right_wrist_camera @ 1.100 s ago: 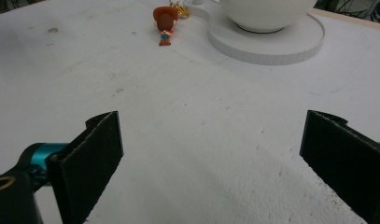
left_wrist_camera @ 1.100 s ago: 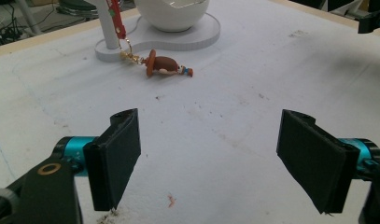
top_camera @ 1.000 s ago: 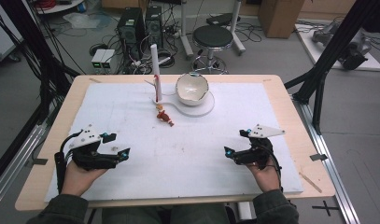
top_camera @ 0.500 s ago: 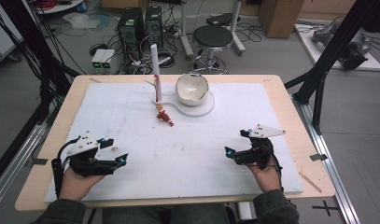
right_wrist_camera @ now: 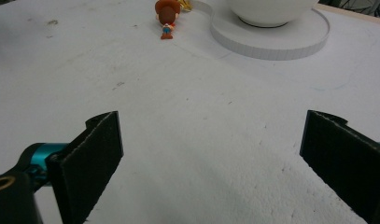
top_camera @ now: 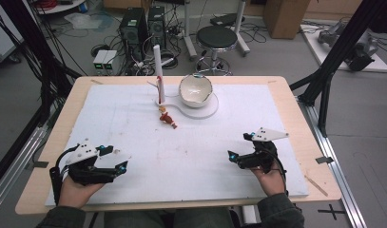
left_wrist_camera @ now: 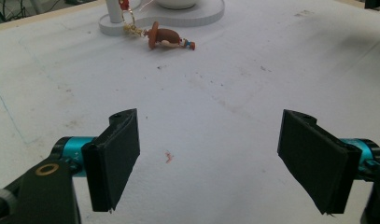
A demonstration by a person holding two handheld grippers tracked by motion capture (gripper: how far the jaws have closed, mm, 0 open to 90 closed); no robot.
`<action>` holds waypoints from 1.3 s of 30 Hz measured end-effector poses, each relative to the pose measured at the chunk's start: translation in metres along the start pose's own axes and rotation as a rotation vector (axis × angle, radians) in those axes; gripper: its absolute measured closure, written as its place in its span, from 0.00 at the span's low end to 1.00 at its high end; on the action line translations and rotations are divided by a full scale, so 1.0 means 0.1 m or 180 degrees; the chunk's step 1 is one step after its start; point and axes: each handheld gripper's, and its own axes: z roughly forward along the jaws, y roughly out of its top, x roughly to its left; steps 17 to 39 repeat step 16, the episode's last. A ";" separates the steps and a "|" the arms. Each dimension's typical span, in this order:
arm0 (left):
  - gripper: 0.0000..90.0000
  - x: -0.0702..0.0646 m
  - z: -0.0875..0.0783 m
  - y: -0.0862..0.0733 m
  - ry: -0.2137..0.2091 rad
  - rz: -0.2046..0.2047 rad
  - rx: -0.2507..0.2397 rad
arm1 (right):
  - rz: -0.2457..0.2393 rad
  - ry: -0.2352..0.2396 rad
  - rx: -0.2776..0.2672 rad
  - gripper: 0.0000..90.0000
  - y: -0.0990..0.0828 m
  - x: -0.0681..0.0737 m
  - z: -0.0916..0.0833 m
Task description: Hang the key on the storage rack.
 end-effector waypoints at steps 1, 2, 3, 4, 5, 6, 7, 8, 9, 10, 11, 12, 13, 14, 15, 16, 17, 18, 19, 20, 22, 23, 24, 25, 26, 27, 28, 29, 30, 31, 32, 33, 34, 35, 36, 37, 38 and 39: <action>0.24 0.00 0.00 -0.01 0.0002 -0.0014 -0.0003 | -0.0007 -0.0003 0.0003 0.05 0.00 0.00 0.00; 0.24 0.00 -0.01 -0.02 0.0006 -0.0017 -0.0005 | -0.0013 0.0002 0.0000 0.05 0.00 0.00 0.00; 0.24 -0.01 -0.01 -0.02 0.0010 -0.0024 -0.0005 | -0.0006 0.0007 0.0012 0.05 0.00 0.01 0.00; 0.24 0.00 -0.01 -0.03 0.0017 -0.0020 0.0001 | -0.0010 0.0006 0.0010 0.05 0.00 0.01 0.01; 0.24 0.00 -0.01 -0.03 0.0022 -0.0021 -0.0001 | -0.0016 0.0005 0.0013 0.05 0.00 0.01 0.01; 0.24 0.00 -0.02 -0.04 0.0020 -0.0020 -0.0004 | -0.0014 0.0001 0.0011 0.05 0.00 0.01 0.01; 0.24 0.00 -0.02 -0.05 0.0022 -0.0039 -0.0013 | -0.0015 0.0010 0.0015 0.05 -0.01 0.01 0.01; 0.24 0.00 -0.02 -0.05 0.0014 -0.0026 -0.0002 | -0.0009 0.0020 0.0023 0.05 -0.01 0.01 0.02; 0.24 -0.01 -0.01 -0.06 0.0007 -0.0034 -0.0002 | -0.0024 0.0013 0.0020 0.05 -0.01 0.01 0.02; 0.24 -0.01 -0.01 -0.07 0.0006 -0.0015 0.0010 | -0.0025 0.0018 0.0022 0.05 0.00 0.01 0.02; 0.24 -0.01 0.00 -0.08 0.0005 -0.0020 0.0022 | -0.0016 0.0018 0.0024 0.05 -0.01 0.02 0.03; 0.24 0.00 0.00 -0.09 0.0017 -0.0036 0.0017 | -0.0032 0.0015 0.0027 0.05 -0.01 0.02 0.03; 0.23 0.01 0.00 -0.10 0.0019 -0.0037 0.0018 | -0.0032 0.0013 0.0043 0.05 -0.02 0.03 0.03; 0.23 0.01 0.00 -0.10 0.0018 -0.0045 0.0020 | -0.0044 0.0022 0.0060 0.05 -0.03 0.03 0.04; 0.23 0.01 0.01 -0.10 0.0022 -0.0041 0.0018 | -0.0046 0.0028 0.0081 0.05 -0.04 0.04 0.05; 0.23 0.00 0.01 -0.10 0.0031 -0.0025 0.0013 | -0.0039 0.0034 0.0106 0.05 -0.05 0.04 0.05; 0.23 0.00 0.01 -0.10 0.0031 -0.0025 0.0013 | -0.0039 0.0034 0.0106 0.05 -0.05 0.04 0.05; 0.23 0.00 0.01 -0.10 0.0031 -0.0025 0.0013 | -0.0039 0.0034 0.0106 0.05 -0.05 0.04 0.05; 0.23 0.00 0.01 -0.10 0.0031 -0.0025 0.0013 | -0.0039 0.0034 0.0106 0.05 -0.05 0.04 0.05; 0.23 0.00 0.01 -0.10 0.0031 -0.0025 0.0013 | -0.0039 0.0034 0.0106 0.05 -0.05 0.04 0.05; 0.23 0.00 0.01 -0.10 0.0031 -0.0025 0.0013 | -0.0039 0.0034 0.0106 0.05 -0.05 0.04 0.05; 0.23 0.00 0.01 -0.10 0.0031 -0.0025 0.0013 | -0.0039 0.0034 0.0106 0.05 -0.05 0.04 0.05; 0.23 0.00 0.01 -0.10 0.0031 -0.0025 0.0013 | -0.0039 0.0034 0.0106 0.05 -0.05 0.04 0.05; 0.23 0.00 0.01 -0.10 0.0031 -0.0025 0.0013 | -0.0039 0.0034 0.0106 0.05 -0.05 0.04 0.05; 0.23 0.00 0.01 -0.10 0.0031 -0.0025 0.0013 | -0.0039 0.0034 0.0106 0.05 -0.05 0.04 0.05; 0.23 0.00 0.01 -0.10 0.0031 -0.0025 0.0013 | -0.0039 0.0034 0.0106 0.05 -0.05 0.04 0.05; 0.23 0.00 0.01 -0.10 0.0031 -0.0025 0.0013 | -0.0039 0.0034 0.0106 0.05 -0.05 0.04 0.05; 0.23 0.00 0.01 -0.10 0.0031 -0.0025 0.0013 | -0.0039 0.0034 0.0106 0.05 -0.05 0.04 0.05; 0.23 0.00 0.01 -0.10 0.0031 -0.0025 0.0013 | -0.0039 0.0034 0.0106 0.05 -0.05 0.04 0.05; 0.23 0.00 0.01 -0.10 0.0031 -0.0025 0.0013 | -0.0039 0.0034 0.0106 0.05 -0.05 0.04 0.05; 0.23 0.00 0.01 -0.10 0.0031 -0.0025 0.0013 | -0.0039 0.0034 0.0106 0.05 -0.05 0.04 0.05; 0.23 0.00 0.01 -0.10 0.0031 -0.0025 0.0013 | -0.0039 0.0034 0.0106 0.05 -0.05 0.04 0.05; 0.23 0.00 0.01 -0.10 0.0031 -0.0025 0.0013 | -0.0039 0.0034 0.0106 0.05 -0.05 0.04 0.05; 0.23 0.00 0.01 -0.10 0.0031 -0.0025 0.0013 | -0.0039 0.0034 0.0106 0.05 -0.05 0.04 0.05; 0.23 0.00 0.01 -0.10 0.0031 -0.0025 0.0013 | -0.0039 0.0034 0.0106 0.05 -0.05 0.04 0.05; 0.23 0.00 0.01 -0.10 0.0031 -0.0025 0.0013 | -0.0039 0.0034 0.0106 0.05 -0.05 0.04 0.05; 0.23 0.00 0.01 -0.10 0.0031 -0.0025 0.0013 | -0.0039 0.0034 0.0106 0.05 -0.05 0.04 0.05; 0.23 0.00 0.01 -0.10 0.0031 -0.0025 0.0013 | -0.0039 0.0034 0.0106 0.05 -0.05 0.04 0.05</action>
